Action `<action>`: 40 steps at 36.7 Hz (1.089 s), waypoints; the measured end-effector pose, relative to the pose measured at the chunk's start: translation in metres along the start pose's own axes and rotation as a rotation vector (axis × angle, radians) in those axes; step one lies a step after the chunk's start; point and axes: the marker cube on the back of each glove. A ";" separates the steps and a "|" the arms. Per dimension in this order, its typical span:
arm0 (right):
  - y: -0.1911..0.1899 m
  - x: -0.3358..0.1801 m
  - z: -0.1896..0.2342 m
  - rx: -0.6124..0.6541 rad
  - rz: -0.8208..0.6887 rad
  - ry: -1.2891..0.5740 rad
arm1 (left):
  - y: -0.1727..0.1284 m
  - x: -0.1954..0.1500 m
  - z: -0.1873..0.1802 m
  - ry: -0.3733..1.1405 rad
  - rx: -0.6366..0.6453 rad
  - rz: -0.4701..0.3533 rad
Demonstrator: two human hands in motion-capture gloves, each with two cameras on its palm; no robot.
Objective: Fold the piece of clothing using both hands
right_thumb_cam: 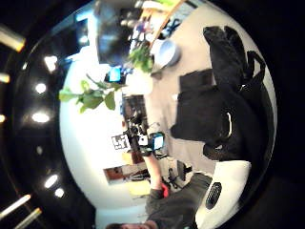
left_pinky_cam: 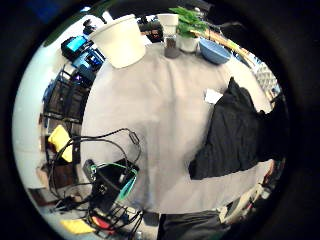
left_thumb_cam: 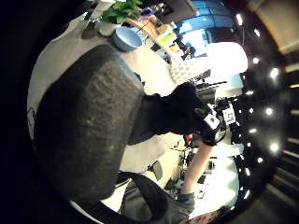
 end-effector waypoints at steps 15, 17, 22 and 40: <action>0.060 -0.116 0.251 -0.425 -0.169 -0.025 | 0.008 -0.032 -0.032 0.130 0.054 -0.042; 0.064 -0.121 0.256 -0.421 -0.218 -0.113 | 0.010 -0.034 -0.032 0.133 0.052 -0.042; 0.065 -0.128 0.226 -0.332 -0.274 -0.205 | 0.014 -0.037 -0.033 0.131 0.045 -0.058; -0.002 -0.019 0.074 -0.010 -0.209 0.025 | 0.022 -0.008 -0.025 0.069 0.002 -0.003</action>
